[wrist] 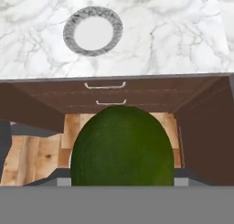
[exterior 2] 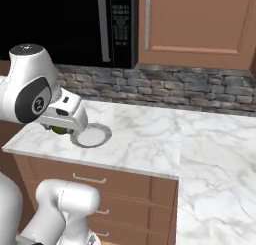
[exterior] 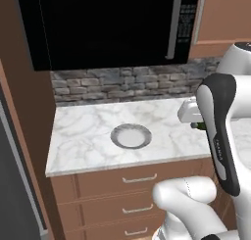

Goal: Pick lime from the fridge and place it on the plate on the counter.

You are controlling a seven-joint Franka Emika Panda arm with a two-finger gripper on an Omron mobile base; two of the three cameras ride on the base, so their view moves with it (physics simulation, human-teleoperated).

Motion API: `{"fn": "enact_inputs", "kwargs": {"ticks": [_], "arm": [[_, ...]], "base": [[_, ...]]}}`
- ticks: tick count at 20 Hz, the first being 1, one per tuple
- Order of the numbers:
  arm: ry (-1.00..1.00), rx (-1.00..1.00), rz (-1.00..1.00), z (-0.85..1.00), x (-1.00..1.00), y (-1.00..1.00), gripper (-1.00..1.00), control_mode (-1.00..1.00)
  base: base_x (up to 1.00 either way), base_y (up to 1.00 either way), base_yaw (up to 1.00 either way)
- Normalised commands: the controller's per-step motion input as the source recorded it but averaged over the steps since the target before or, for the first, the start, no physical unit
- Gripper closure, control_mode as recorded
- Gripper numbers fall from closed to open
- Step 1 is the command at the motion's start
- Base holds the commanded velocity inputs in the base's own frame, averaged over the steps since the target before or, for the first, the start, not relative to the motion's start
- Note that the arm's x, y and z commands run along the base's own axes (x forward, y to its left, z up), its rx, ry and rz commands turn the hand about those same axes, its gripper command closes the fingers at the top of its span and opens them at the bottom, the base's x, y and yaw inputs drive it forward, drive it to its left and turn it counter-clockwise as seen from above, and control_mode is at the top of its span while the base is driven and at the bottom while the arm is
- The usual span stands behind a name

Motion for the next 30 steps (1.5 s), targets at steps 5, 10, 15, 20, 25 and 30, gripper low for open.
{"fn": "enact_inputs", "kwargs": {"ticks": [5, 10, 15, 20, 25, 30], "arm": [[0.0, 0.0, 0.0, 0.0, 0.0, 0.0, 1.0, 1.0], [0.0, 0.0, 0.0, 0.0, 0.0, 0.0, 1.0, 1.0], [0.09, 0.0, 0.01, -0.31, 0.26, 0.19, 1.0, -1.0], [0.19, 0.0, 0.0, -0.7, 0.42, 0.51, 1.0, -1.0], [0.11, 0.0, 0.0, -0.66, 0.45, 0.33, 1.0, -1.0], [0.01, 0.0, 0.0, -0.58, 0.54, 0.08, 1.0, -1.0]], "base": [[0.57, 0.12, 0.17], [0.47, 0.04, 0.09], [0.19, 0.03, 0.01], [0.0, 0.0, 0.0], [0.0, 0.0, 0.0], [0.0, 0.0, 0.0]]}}
